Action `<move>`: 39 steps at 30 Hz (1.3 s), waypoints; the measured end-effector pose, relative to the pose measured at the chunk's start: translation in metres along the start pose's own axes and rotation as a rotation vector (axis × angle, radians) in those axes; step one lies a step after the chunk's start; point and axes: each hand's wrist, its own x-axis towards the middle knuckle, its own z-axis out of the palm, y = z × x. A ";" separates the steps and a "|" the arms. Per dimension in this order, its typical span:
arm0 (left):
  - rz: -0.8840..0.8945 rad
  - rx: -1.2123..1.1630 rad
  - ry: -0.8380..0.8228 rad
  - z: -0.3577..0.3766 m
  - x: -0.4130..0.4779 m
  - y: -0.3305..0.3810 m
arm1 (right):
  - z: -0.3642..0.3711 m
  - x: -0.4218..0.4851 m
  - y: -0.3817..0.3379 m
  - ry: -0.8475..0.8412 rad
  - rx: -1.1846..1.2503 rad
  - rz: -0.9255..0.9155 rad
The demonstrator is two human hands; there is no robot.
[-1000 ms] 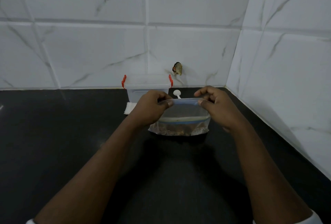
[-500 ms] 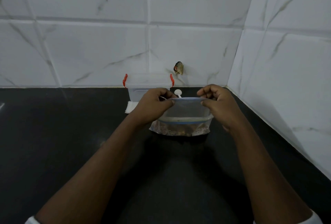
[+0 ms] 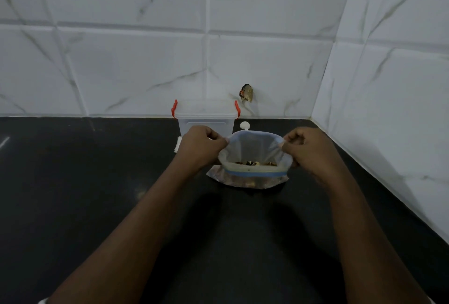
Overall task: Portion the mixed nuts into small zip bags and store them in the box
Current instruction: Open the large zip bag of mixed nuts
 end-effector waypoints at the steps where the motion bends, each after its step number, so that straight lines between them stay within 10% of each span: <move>1: -0.036 -0.072 -0.019 0.002 -0.001 0.001 | 0.001 -0.001 -0.002 -0.041 0.090 0.020; 19: -0.714 -1.301 0.037 0.016 0.002 0.004 | 0.029 0.015 -0.005 -0.025 1.456 0.709; 28: -0.745 -1.486 -0.044 -0.006 0.004 -0.001 | 0.023 0.014 0.000 0.021 1.490 0.752; 35: -0.544 -1.077 -0.255 -0.005 0.000 0.000 | 0.016 0.011 -0.002 -0.135 1.321 0.618; 39: -0.427 -0.764 -0.245 0.002 -0.003 0.001 | 0.023 0.017 0.008 -0.164 0.833 0.416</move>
